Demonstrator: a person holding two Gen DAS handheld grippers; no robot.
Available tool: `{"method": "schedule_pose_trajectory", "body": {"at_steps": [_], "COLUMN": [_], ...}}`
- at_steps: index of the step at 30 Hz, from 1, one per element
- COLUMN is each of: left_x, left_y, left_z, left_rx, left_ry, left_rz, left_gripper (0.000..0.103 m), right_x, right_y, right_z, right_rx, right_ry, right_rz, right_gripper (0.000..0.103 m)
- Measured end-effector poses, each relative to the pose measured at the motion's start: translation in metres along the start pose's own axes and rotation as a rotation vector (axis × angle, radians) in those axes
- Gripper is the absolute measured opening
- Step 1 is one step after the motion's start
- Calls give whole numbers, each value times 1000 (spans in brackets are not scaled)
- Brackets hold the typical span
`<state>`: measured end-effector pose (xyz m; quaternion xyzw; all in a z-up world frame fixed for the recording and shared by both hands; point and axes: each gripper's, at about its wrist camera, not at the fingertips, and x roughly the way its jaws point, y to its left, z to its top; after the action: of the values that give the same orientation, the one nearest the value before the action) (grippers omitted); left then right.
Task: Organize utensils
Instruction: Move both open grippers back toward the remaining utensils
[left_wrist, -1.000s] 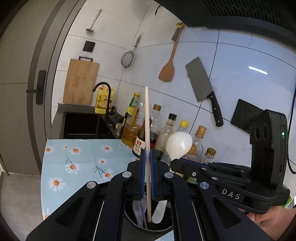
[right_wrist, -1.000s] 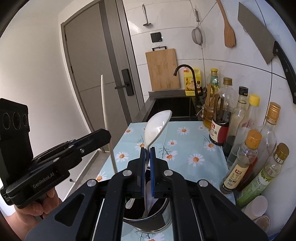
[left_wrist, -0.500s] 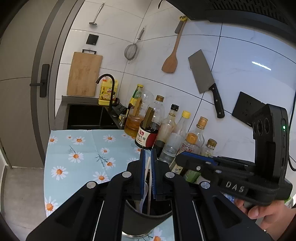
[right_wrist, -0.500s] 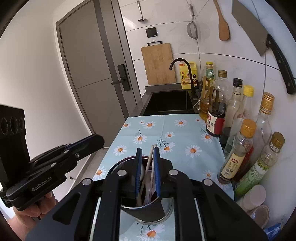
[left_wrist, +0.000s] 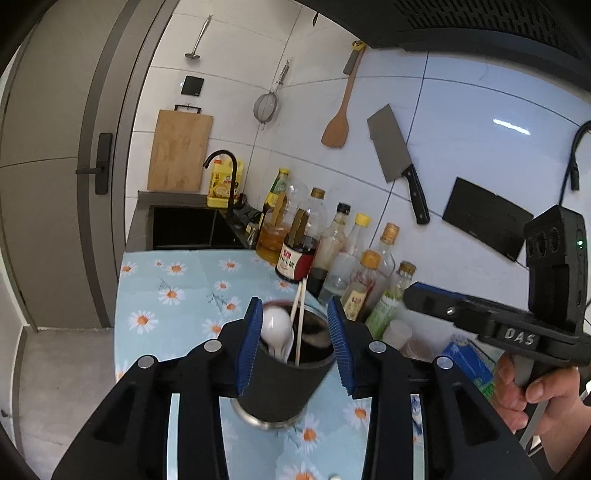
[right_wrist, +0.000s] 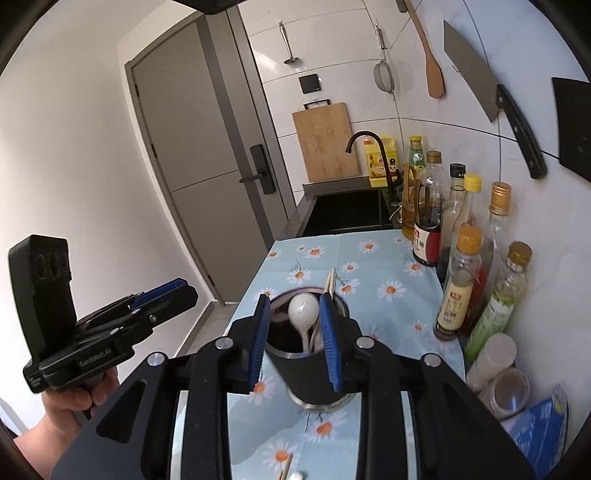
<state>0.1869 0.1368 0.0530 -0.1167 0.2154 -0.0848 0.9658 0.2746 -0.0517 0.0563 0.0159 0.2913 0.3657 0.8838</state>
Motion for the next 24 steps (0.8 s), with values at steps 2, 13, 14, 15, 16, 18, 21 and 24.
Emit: {"method": "schedule_pose_trajectory", "body": {"at_steps": [2, 13, 14, 15, 16, 18, 21, 24], "left_x": [-8, -39, -41, -42, -44, -44, -40, -37], "left_y": [-3, -10, -10, -10, -10, -8, -6, -3], "left_z": [-6, -56, -62, -68, -75, -87, -106, -123], "left_rx": [-9, -74, -83, -91, -98, -106, -120, -144], "left_ry": [25, 168, 188, 208, 229, 279, 364, 430], "left_rz": [1, 22, 25, 26, 29, 41, 60, 72], "left_gripper": [35, 42, 42, 42, 42, 42, 42, 42], "right_x": [-11, -32, -32, -31, -30, -29, -27, -25], "right_y": [3, 19, 19, 18, 16, 11, 2, -4], "right_z": [-7, -66, -72, -77, -82, -91, -104, -116], "right_rx": [4, 4, 9, 19, 31, 65, 138, 185], "right_ry": [5, 137, 150, 166, 182, 226, 304, 380], "right_rz": [13, 85, 87, 88, 90, 86, 84, 77], "right_gripper": [35, 36, 37, 37, 37, 40, 48, 48]}}
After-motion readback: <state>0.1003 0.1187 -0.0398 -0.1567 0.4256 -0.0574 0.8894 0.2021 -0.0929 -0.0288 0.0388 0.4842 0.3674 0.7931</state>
